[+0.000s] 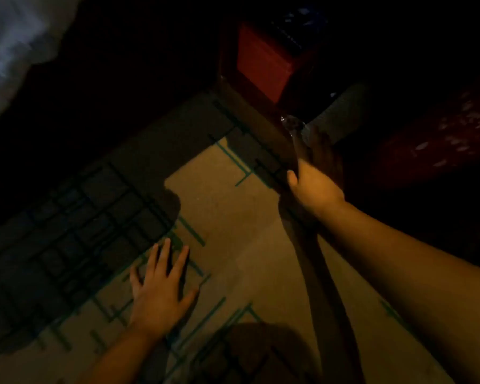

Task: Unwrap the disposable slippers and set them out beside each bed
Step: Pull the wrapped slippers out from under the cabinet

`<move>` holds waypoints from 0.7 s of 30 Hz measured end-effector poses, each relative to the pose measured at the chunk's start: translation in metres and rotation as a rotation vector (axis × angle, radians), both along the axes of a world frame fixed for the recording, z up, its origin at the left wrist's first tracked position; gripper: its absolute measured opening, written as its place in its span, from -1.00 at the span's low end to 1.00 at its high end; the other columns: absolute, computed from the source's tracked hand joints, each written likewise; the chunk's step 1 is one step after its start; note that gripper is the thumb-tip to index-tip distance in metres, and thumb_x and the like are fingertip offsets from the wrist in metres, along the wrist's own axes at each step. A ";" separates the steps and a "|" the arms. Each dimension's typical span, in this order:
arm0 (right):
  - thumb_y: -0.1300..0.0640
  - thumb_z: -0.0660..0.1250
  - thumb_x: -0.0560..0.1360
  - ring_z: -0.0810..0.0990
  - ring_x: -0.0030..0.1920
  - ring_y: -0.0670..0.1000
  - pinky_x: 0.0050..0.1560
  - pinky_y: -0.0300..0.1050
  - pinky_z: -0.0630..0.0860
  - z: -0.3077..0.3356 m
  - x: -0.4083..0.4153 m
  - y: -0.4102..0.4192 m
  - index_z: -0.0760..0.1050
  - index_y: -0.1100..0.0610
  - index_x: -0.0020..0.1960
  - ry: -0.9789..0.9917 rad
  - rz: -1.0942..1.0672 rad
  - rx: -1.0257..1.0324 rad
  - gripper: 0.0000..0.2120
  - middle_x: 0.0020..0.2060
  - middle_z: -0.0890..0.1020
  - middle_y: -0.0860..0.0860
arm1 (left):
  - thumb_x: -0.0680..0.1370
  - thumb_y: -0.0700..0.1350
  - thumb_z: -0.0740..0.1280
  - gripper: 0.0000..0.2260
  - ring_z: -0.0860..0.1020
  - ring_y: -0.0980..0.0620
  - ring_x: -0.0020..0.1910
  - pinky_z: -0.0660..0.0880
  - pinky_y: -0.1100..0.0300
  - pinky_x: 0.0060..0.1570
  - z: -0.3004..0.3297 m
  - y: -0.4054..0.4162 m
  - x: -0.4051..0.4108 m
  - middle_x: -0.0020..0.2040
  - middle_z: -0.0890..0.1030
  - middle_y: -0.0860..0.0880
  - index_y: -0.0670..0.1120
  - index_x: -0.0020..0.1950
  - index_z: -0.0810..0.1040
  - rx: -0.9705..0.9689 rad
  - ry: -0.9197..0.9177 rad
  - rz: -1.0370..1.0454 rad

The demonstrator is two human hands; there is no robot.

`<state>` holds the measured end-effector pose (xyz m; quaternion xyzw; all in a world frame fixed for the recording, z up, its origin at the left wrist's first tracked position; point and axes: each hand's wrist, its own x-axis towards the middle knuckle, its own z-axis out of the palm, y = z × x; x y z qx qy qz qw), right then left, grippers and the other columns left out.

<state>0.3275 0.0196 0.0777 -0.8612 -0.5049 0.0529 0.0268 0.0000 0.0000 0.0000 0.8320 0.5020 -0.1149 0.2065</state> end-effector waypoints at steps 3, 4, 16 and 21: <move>0.05 0.34 0.43 -0.04 0.52 0.17 0.44 0.23 0.09 -0.015 0.006 0.010 -0.01 -0.02 0.52 -0.045 -0.041 0.032 -0.22 0.53 0.02 0.12 | 0.33 0.33 0.10 -0.28 -0.03 0.00 0.47 0.17 -0.44 0.22 -0.015 -0.004 -0.003 0.52 0.14 -0.05 0.19 0.46 0.06 -0.002 -0.016 0.015; 0.05 0.34 0.44 -0.05 0.52 0.15 0.44 0.23 0.07 -0.017 0.006 0.012 -0.03 -0.04 0.52 -0.026 -0.061 0.009 -0.21 0.53 0.01 0.10 | 0.34 0.34 0.08 -0.28 -0.09 0.02 0.48 0.08 -0.43 0.27 -0.022 -0.007 -0.007 0.53 0.04 -0.02 0.24 0.46 -0.05 0.019 -0.032 0.006; 0.20 0.29 0.44 0.10 0.49 0.12 0.41 0.19 0.10 -0.018 -0.012 0.002 0.03 -0.08 0.50 -0.074 0.009 -0.006 -0.26 0.49 0.20 0.01 | 0.39 0.29 0.05 -0.37 0.00 0.00 0.45 0.24 -0.37 0.23 -0.019 -0.011 -0.011 0.51 0.19 -0.04 0.15 0.45 0.15 0.074 0.024 -0.009; 0.23 0.37 0.41 0.36 0.37 0.23 0.23 0.23 0.38 -0.027 -0.032 -0.021 0.31 0.08 0.40 -0.112 0.128 0.086 -0.41 0.36 0.45 0.11 | 0.36 0.25 0.05 -0.37 0.06 -0.02 0.45 0.35 -0.33 0.17 -0.016 -0.024 -0.023 0.49 0.19 -0.01 0.14 0.43 0.20 0.077 0.083 -0.021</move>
